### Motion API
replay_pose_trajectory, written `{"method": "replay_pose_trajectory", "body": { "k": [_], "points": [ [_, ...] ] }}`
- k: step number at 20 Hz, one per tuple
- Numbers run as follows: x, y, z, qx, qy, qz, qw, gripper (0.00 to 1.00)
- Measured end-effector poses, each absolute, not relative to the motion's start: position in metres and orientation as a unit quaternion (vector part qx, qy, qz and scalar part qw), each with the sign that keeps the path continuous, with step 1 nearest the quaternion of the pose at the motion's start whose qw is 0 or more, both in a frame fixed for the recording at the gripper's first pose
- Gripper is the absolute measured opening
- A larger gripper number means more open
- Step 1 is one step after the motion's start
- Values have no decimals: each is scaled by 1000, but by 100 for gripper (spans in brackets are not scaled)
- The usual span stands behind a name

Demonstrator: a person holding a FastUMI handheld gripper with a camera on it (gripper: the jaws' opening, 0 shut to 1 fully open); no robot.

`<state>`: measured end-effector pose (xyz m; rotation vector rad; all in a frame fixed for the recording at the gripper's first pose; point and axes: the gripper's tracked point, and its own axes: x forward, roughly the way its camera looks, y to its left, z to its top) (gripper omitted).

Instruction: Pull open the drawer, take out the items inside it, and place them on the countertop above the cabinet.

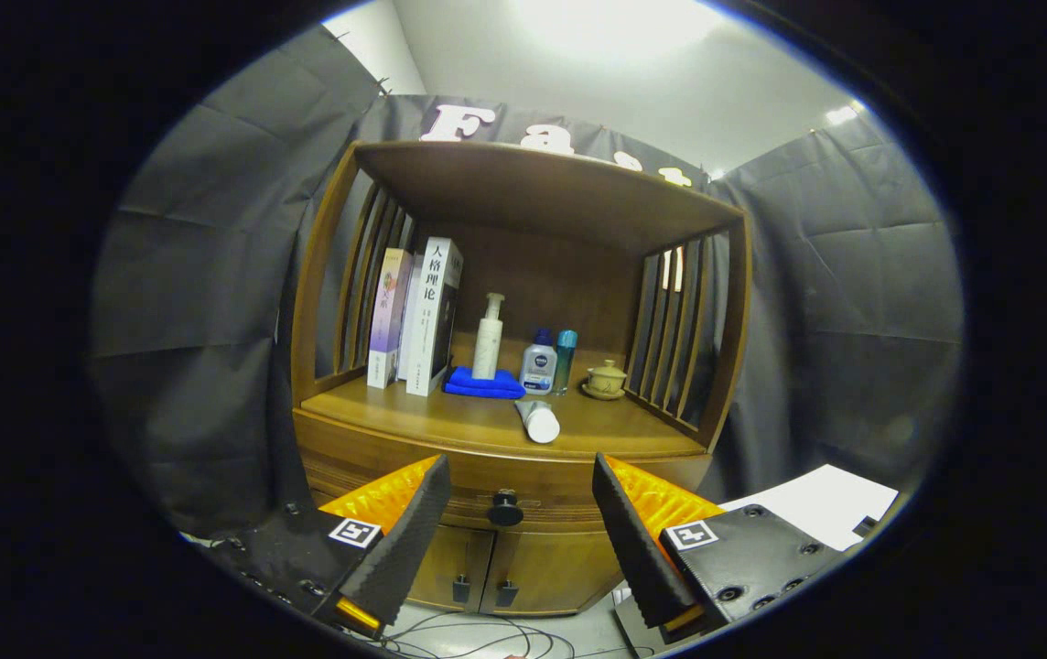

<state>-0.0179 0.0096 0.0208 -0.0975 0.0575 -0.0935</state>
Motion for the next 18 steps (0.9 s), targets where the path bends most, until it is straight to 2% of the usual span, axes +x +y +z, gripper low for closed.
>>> {"method": "replay_pose_trajectory", "body": {
  "k": [8, 18],
  "points": [
    [-53, 1, 27, -46, 24, -64, 997, 97],
    [-64, 2, 29, -47, 14, -63, 997, 97]
  ]
}}
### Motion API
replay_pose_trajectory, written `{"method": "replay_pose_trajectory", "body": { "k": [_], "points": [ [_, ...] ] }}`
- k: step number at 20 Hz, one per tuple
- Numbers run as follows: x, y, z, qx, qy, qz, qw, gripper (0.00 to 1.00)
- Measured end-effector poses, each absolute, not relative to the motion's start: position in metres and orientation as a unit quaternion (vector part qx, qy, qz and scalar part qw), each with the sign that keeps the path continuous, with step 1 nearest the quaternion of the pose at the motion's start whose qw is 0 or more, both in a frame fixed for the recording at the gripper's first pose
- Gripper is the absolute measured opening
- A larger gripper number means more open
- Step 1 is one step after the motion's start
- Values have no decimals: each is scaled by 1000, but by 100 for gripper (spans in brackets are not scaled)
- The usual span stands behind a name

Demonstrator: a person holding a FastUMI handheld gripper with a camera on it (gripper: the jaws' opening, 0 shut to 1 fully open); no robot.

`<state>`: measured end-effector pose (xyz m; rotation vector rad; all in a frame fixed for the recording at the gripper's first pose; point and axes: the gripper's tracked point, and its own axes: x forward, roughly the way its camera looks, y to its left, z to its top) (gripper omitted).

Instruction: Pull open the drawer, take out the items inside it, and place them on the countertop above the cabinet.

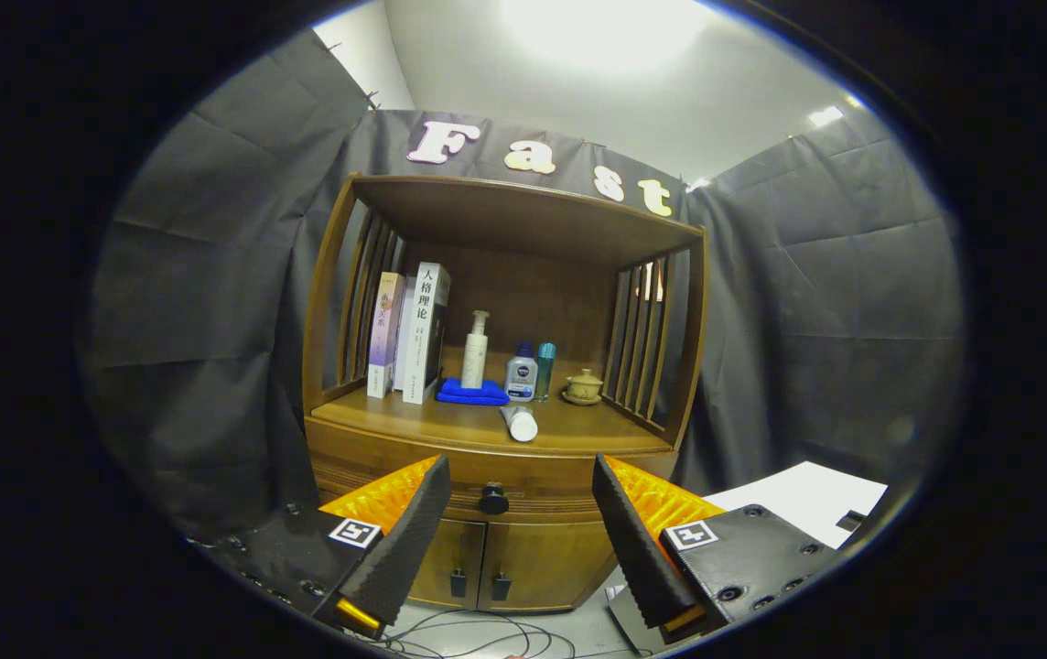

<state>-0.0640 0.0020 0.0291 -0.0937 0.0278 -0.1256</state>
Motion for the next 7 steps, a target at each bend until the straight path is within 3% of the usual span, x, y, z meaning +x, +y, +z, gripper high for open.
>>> {"method": "replay_pose_trajectory", "body": {
  "k": [7],
  "points": [
    [-64, -2, 35, -31, 1, -63, 998, 97]
  ]
}}
